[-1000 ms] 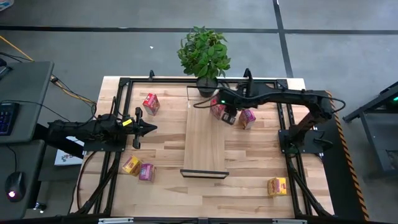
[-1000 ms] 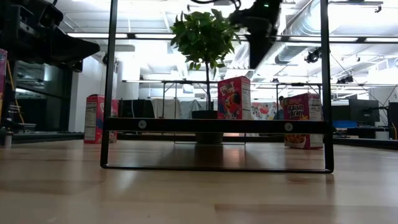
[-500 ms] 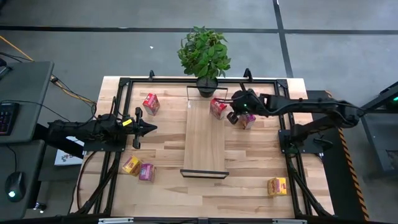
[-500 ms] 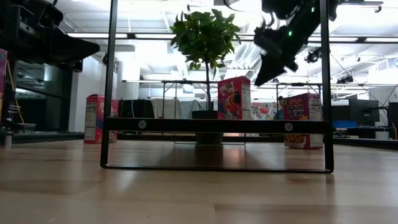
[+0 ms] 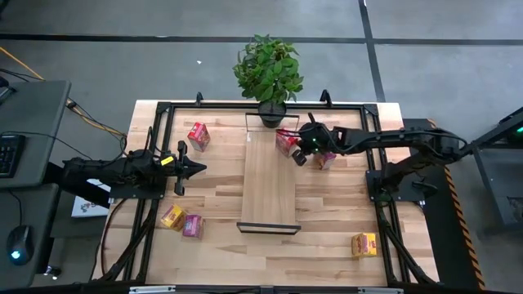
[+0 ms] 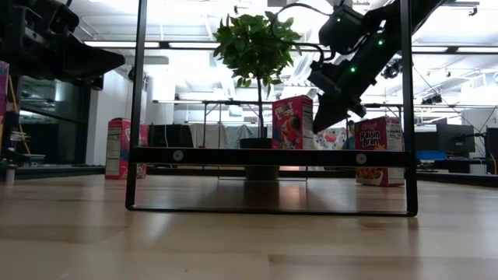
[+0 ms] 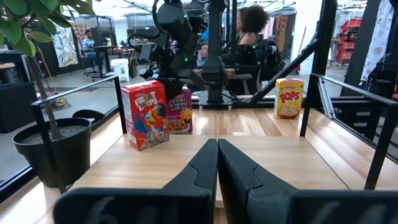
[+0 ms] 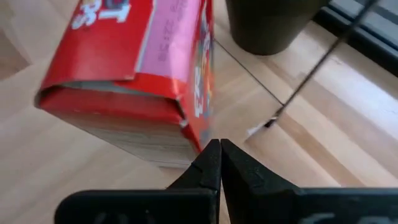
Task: Stack cereal on shelf
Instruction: Put the right red cereal box on the shelf, then put the red cereal box on the shelf aligned with the other red cereal box
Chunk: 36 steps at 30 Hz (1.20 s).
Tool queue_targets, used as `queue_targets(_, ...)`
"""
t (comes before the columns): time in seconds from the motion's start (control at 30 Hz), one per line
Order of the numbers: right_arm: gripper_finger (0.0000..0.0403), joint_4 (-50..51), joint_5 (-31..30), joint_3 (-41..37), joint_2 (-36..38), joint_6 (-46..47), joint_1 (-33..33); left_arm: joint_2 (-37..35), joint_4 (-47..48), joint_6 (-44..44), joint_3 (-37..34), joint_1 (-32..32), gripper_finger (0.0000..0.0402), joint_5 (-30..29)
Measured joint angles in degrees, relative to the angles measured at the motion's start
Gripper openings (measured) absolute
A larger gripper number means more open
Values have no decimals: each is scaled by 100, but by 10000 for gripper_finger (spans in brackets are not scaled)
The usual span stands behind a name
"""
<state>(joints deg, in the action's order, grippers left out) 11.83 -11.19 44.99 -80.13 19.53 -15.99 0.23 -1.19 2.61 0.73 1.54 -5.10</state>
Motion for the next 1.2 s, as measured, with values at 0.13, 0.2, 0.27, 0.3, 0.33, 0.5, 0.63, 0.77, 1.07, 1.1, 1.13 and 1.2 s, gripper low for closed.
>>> queue_targets(0.13, 0, -21, 104, 0, -28, 16, 0, 0, 0, 1, 0, 0, 3, 0)
queue_targets(0.2, 0, -23, 219, 0, -28, 137, 1, 0, -1, 0, 0, 0, 3, -1)
queue_targets(0.27, 0, -23, 405, 0, -26, 248, 2, 0, 0, 0, 0, 0, 3, 0)
queue_targets(0.3, 0, -21, 479, 0, -28, 274, 15, 0, 0, 1, -1, -1, 3, 0)
queue_targets(0.33, 0, -19, 532, 0, -28, 297, 34, 0, 0, 0, 0, -2, 3, 0)
queue_targets(0.5, 0, -19, 569, 0, -28, 381, 225, 0, 0, 0, 0, 0, 3, 0)
queue_targets(0.63, 0, -18, 538, 0, -28, 424, 373, 0, 0, 0, 0, 0, 3, 0)
queue_targets(0.77, 0, -10, 531, 0, -27, 417, 422, 0, -2, 0, 0, -2, 3, 0)
queue_targets(1.07, 0, 118, 1123, 0, 436, 127, 441, 0, 0, 0, -2, -1, 3, 0)
queue_targets(1.1, 0, 206, 1131, 0, 519, 40, 465, 0, 0, 0, 0, 0, 3, 0)
queue_targets(1.13, 0, 324, 1127, 0, 620, -63, 496, 0, -2, 0, 0, 0, 3, 0)
queue_targets(1.2, 0, 567, 1112, 0, 865, -281, 564, 0, 0, 0, 0, 0, 3, 0)
